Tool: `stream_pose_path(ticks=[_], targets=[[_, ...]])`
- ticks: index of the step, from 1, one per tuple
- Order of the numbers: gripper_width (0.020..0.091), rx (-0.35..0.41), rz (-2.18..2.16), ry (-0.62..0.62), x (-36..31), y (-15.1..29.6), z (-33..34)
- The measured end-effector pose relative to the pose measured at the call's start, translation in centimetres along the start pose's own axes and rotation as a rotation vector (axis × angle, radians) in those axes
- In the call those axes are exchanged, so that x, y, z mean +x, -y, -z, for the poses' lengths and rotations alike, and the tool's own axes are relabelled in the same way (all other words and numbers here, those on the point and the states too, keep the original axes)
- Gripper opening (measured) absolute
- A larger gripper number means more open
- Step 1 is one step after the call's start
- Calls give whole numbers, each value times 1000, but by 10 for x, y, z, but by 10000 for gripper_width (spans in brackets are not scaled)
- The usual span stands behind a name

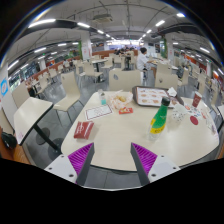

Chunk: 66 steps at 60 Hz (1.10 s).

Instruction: Pour water

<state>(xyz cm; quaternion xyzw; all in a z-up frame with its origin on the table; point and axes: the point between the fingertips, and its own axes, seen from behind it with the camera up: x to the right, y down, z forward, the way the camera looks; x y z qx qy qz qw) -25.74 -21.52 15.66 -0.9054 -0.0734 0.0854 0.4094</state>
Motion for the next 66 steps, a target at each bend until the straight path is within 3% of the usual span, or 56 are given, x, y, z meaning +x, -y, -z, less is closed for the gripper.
stream_pose_path(ticks=[18, 30, 44, 48, 50, 51, 59, 66], targets=[[739, 81, -69, -133, 63, -21, -5], [751, 206, -98, -243, 145, -18, -51], [747, 375, 15, -256, 183, 29, -133], [697, 436, 39, -270, 187, 45, -147], [547, 446, 44, -280, 192, 47, -155], [527, 462, 55, -290, 194, 50, -156], [482, 511, 62, -291, 196, 56, -157], [383, 476, 69, -272, 197, 58, -162]])
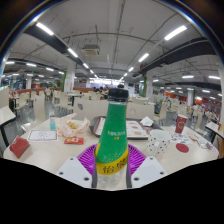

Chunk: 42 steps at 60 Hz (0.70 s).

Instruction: Pour water

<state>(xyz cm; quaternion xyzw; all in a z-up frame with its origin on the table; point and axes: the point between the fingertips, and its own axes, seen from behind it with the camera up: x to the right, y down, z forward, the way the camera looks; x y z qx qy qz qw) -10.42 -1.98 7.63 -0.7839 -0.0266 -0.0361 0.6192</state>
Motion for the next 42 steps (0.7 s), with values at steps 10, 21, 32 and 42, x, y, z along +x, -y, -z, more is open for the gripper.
stream_pose_path(ticks=[10, 21, 32, 42], targets=[[369, -62, -62, 129, -18, 26, -17], [367, -57, -601, 255, -4, 112, -51], [366, -198, -1430, 395, 31, 115, -87], [363, -279, -1885, 425, 52, 108, -94]])
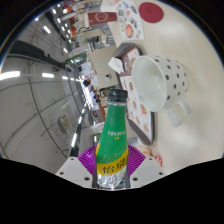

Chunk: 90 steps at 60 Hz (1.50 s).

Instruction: Pour water

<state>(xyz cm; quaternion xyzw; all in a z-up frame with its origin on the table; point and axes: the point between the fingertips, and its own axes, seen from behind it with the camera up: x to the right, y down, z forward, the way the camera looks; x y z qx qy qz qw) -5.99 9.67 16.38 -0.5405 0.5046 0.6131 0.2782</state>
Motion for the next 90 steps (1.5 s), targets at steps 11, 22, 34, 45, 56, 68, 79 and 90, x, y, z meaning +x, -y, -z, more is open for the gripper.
stream_pose_path(ticks=[11, 22, 34, 45, 56, 68, 79, 90], targets=[[366, -43, -418, 138, -23, 13, 0], [365, -99, -453, 132, -32, 12, 4], [365, -216, 97, 190, -104, -1, 43], [368, 85, 1220, 122, -190, 95, 69], [369, 249, 1881, -173, -131, 235, 104], [370, 172, 1902, -338, -29, 295, 96], [373, 210, 1852, -311, -1, 309, 108], [383, 214, 1883, -333, 0, 307, 106]])
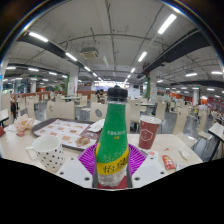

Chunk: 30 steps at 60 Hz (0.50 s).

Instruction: Pour water

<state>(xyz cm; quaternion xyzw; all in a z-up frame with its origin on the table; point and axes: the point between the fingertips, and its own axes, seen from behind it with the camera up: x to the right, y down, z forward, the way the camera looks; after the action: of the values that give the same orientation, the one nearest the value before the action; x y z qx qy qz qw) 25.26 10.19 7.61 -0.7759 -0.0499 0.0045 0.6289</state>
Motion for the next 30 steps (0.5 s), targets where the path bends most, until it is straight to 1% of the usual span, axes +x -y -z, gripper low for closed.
stream_pose_path(ticks=[2, 6, 8, 10, 12, 15, 17, 20, 24, 30], targets=[[408, -11, 0, -4, -1, 1, 0], [506, -45, 1, -13, 0, -2, 1], [553, -83, 4, -16, 0, -6, 2], [644, -142, -3, -20, 0, -16, 3], [740, -179, -18, -14, -4, -20, 8], [828, -175, -48, -5, -10, -13, 15], [838, -181, -64, 1, -13, -12, 13], [848, -197, -74, -3, -18, -8, 32], [849, -217, -68, -28, -21, 0, 50], [849, -241, -32, -90, -28, 18, 96]])
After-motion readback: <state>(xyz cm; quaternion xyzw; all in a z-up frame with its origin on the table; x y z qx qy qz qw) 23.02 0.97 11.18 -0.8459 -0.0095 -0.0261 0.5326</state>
